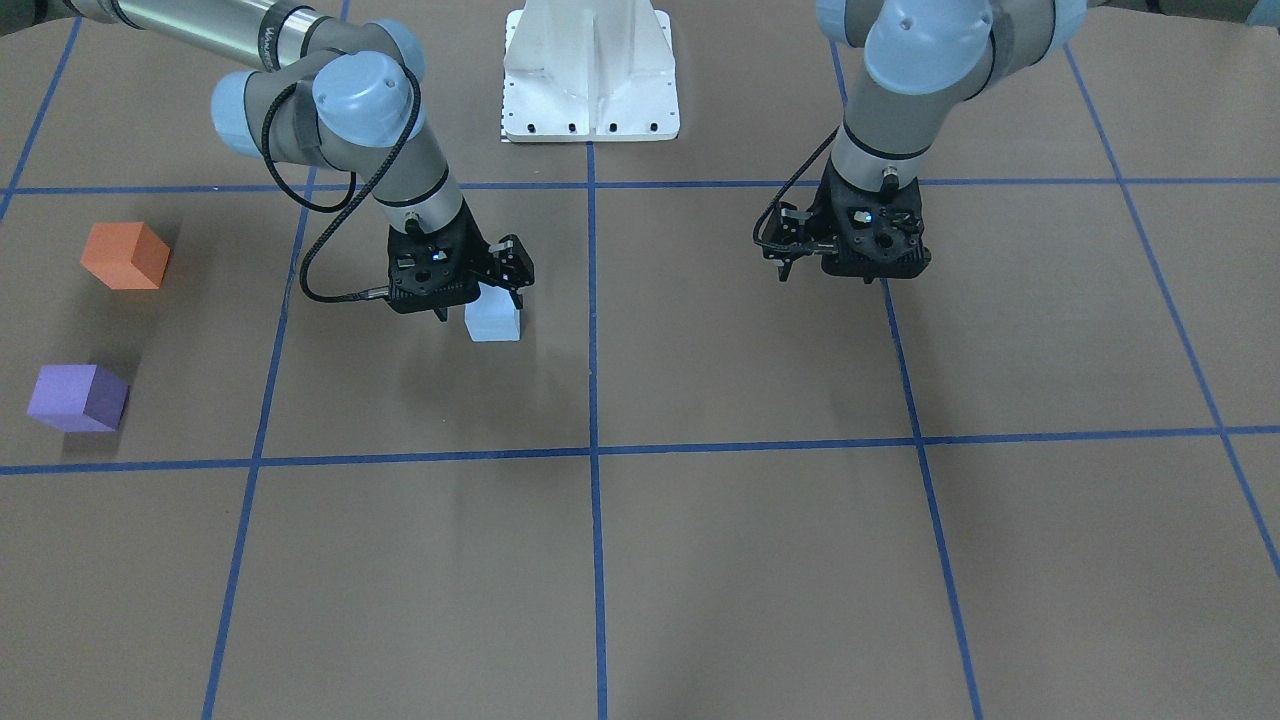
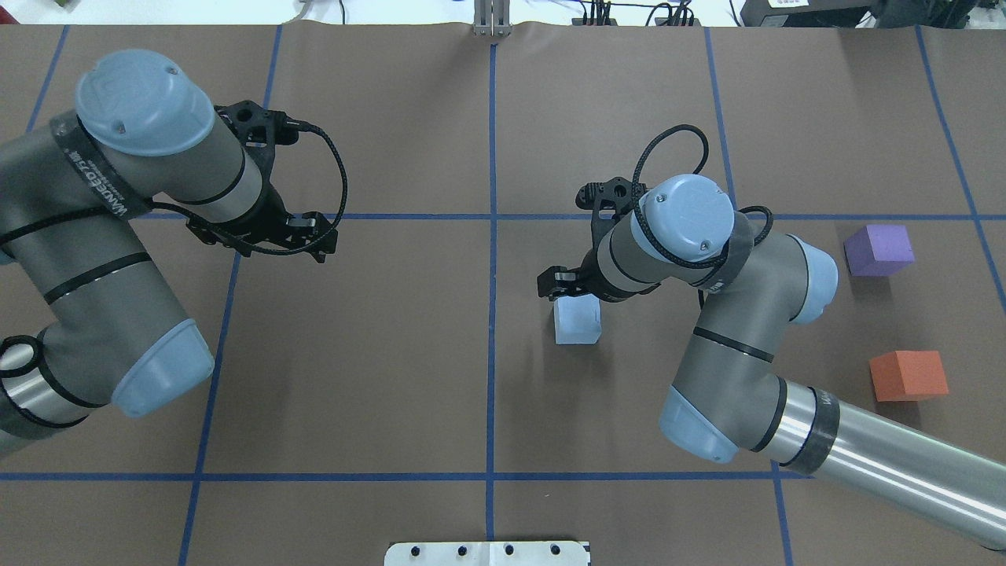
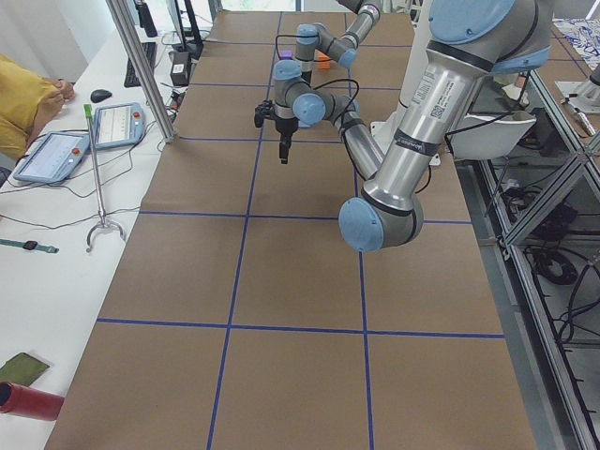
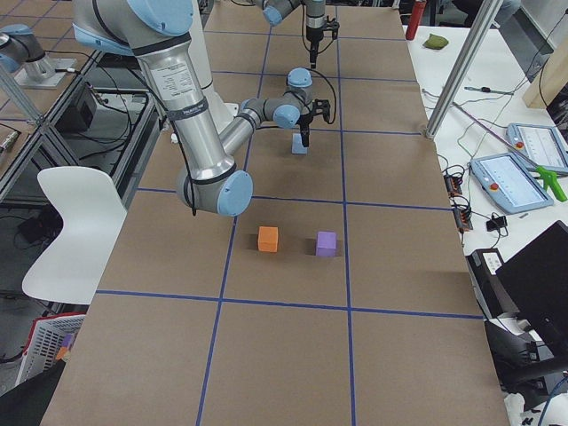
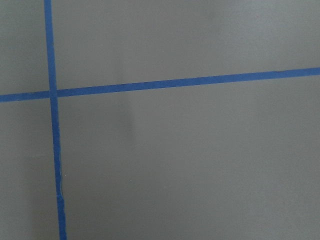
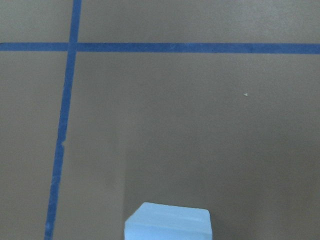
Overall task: Place blue block between orange and purple blocks
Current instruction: 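Grasp the light blue cube with the right gripper and carry it toward the purple cube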
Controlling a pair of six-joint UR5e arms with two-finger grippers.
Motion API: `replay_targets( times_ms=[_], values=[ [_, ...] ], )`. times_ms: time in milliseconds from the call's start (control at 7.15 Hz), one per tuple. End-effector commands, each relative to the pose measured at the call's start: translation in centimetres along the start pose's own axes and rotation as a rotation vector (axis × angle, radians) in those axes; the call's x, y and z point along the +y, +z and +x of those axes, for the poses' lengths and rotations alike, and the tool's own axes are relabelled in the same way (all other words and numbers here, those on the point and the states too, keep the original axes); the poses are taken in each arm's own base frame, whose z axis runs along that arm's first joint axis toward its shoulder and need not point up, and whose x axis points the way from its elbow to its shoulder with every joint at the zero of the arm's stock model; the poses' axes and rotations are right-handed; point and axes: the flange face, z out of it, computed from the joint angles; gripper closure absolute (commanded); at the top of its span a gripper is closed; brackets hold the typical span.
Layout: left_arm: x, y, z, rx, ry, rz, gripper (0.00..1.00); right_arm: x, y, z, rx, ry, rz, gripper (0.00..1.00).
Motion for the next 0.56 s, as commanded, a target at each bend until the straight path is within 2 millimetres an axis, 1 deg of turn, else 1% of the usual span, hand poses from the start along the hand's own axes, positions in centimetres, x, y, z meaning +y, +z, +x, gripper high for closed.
replay_targets(
  times_ms=[0,140,280,420],
  values=[
    [0.0,0.1,-0.1,-0.001,-0.002,-0.002,0.01,0.3,2.5,-0.2,0.033,-0.011,-0.011,0.0],
    [0.0,0.1,-0.1,-0.001,-0.004,-0.002,0.01,0.7,2.8,-0.4,0.036,-0.014,-0.012,0.0],
    [0.0,0.2,0.0,-0.002,-0.006,-0.004,0.01,1.0,3.5,-0.4,0.044,-0.013,-0.02,0.04],
    [0.1,0.4,0.1,-0.003,-0.009,-0.007,0.01,1.0,2.8,-0.7,0.028,-0.008,-0.017,0.94]
  ],
)
